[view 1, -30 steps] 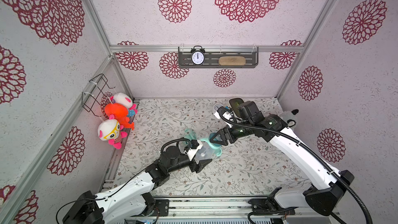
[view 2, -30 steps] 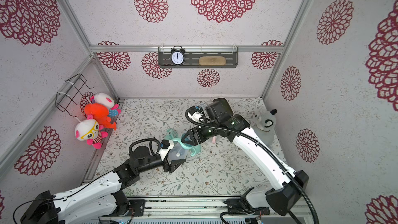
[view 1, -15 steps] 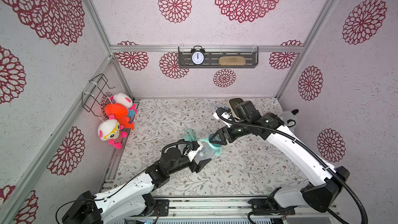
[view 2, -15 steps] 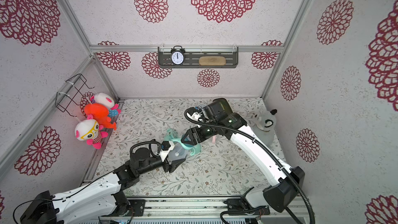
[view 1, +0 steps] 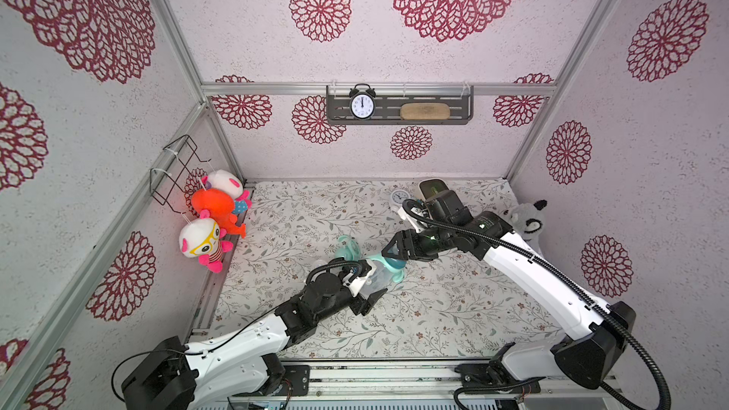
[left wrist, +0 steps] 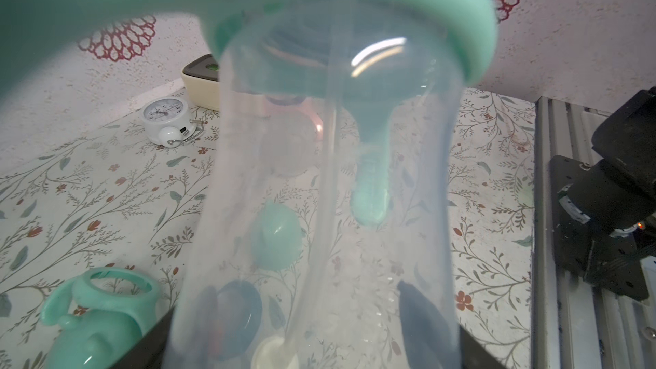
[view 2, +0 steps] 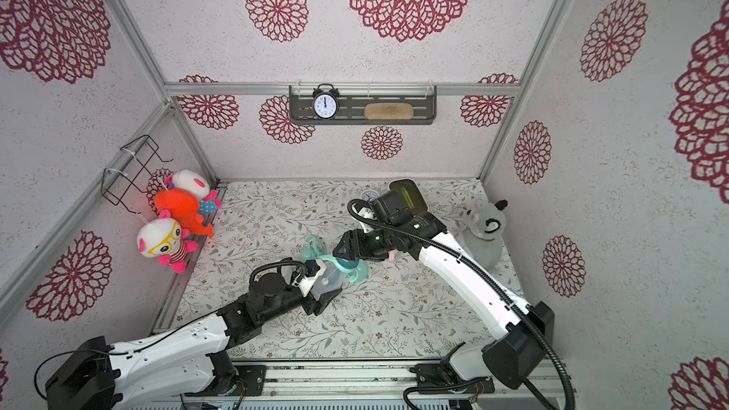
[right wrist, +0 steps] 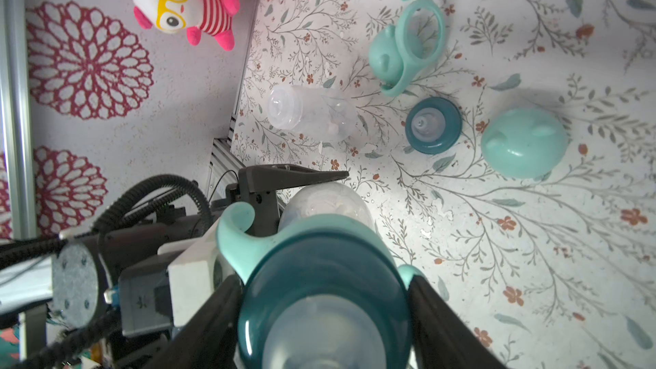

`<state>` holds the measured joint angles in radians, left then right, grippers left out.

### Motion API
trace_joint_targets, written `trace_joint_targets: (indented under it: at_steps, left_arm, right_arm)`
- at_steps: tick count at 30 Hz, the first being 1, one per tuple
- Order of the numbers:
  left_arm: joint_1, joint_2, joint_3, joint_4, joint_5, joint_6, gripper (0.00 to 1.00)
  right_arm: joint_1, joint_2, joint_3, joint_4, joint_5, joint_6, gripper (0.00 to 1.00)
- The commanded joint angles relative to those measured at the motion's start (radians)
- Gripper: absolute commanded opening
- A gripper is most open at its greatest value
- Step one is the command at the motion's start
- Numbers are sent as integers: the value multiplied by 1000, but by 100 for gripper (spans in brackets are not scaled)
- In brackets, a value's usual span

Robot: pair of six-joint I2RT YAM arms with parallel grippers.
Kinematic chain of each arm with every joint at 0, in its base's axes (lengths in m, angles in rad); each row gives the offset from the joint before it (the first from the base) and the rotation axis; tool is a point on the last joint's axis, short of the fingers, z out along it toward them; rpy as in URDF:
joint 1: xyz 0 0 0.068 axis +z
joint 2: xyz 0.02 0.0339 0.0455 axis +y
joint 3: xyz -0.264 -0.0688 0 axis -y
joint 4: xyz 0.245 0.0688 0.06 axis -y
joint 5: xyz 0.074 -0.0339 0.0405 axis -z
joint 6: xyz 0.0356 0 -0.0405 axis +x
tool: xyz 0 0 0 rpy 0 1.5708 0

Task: Assemble the baby bottles
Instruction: Close the nipple on the baby bottle.

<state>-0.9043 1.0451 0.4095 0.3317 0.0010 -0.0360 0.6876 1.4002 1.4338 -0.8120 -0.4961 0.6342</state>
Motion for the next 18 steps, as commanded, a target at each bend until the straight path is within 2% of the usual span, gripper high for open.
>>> trace_joint_targets:
  at_steps: [1,4,7,9,13,18]
  left_arm:
    - [-13,10,45,122,-53,29,0]
    - [-25,29,53,121,-59,37,0]
    - [-36,39,56,109,-71,39,0]
    - [-38,44,50,117,-65,34,0]
    - [-36,49,47,122,-52,34,0]
    - [-31,47,55,99,-9,56,0]
  right_arm:
    - [18,-25,-26,-26,-16,258,46]
    - [19,6,11,-97,2,304,50]
    - [18,10,30,-115,20,366,66]
    - [23,14,57,-120,30,366,71]
    - [26,19,129,-155,59,288,81]
    - [23,15,225,-198,58,89,92]
